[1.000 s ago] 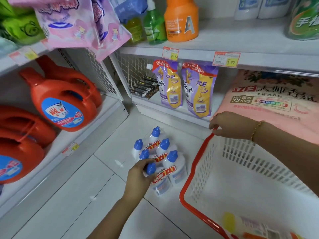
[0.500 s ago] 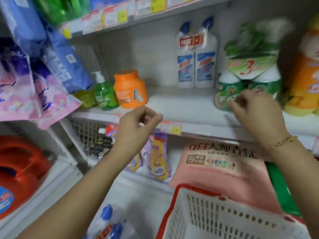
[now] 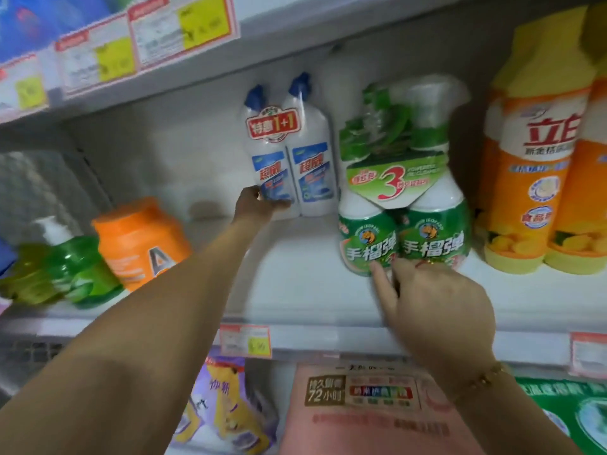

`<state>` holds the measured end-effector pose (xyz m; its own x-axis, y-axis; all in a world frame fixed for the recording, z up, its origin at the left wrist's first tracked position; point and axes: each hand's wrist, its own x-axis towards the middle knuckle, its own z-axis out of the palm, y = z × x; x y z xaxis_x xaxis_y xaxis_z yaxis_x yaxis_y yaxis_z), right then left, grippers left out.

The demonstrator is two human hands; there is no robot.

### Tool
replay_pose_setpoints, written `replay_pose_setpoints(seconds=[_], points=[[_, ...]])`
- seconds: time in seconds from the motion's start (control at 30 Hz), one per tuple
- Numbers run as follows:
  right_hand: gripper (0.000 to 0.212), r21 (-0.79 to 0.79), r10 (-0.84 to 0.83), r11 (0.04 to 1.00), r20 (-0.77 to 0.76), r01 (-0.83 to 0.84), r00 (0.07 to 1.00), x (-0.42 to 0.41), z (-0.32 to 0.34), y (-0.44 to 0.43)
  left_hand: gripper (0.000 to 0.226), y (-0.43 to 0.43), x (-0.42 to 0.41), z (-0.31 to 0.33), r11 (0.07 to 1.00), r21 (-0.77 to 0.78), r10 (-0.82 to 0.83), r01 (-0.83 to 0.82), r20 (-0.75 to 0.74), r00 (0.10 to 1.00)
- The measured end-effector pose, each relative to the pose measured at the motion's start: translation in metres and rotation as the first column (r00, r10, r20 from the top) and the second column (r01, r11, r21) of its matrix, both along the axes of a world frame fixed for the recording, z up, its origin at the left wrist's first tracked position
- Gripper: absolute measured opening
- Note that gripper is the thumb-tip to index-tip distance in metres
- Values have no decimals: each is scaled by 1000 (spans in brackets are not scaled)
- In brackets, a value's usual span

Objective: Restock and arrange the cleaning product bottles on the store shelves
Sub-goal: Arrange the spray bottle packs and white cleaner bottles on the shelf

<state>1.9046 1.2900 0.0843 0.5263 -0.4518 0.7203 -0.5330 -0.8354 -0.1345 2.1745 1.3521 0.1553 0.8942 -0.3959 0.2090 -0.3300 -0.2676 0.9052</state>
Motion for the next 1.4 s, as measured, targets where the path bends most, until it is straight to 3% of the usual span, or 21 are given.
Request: replay_pose_setpoints(seconds=[0.13,0.23,0.43,0.53,0.6,0.83,1.07,1.13,1.2,1.23,1.3,1.4], points=[[42,-53,8,999,68,-4,998,2,-4,-1,20,-8,33,-2,984,-175,-47,39,-39,998],[41,-98,28,995,83,-20,996,2,-5,-1,21,-9,43,-2,960,-245,-160,138,-73,984],[42,-111,24,994,71,-16,997,1,-4,0,18,-1,42,6,933,-211,-324,292,-137,936],[43,-132,27,991,83,-16,996,0,-5,-1,42,-1,35,12,923,-151,-370,355,-91,924],[44,-150,20,989,92,-6,996,1,-6,-2,59,1,27,12,941,-116,-326,318,-60,943],[45,-96,59,994,114,-49,992,-2,-2,1,56,39,-22,12,998,-19,-61,64,135,989],[45,31,140,989,77,-142,987,-8,0,1,52,130,-72,11,992,13,113,-129,407,907],[35,119,185,972,153,-204,971,-12,5,2,52,158,-91,18,987,28,123,-155,485,866],[20,294,232,886,386,-357,893,-12,19,11,53,184,-117,28,988,17,121,-154,532,838],[20,366,269,794,505,-485,820,-7,27,21,54,196,-132,35,989,8,117,-146,547,829],[49,404,363,593,637,-696,680,3,43,54,56,216,-163,46,991,3,110,-136,576,810],[88,466,463,278,701,-840,543,8,53,101,53,240,-205,53,990,-41,136,-135,530,837]])
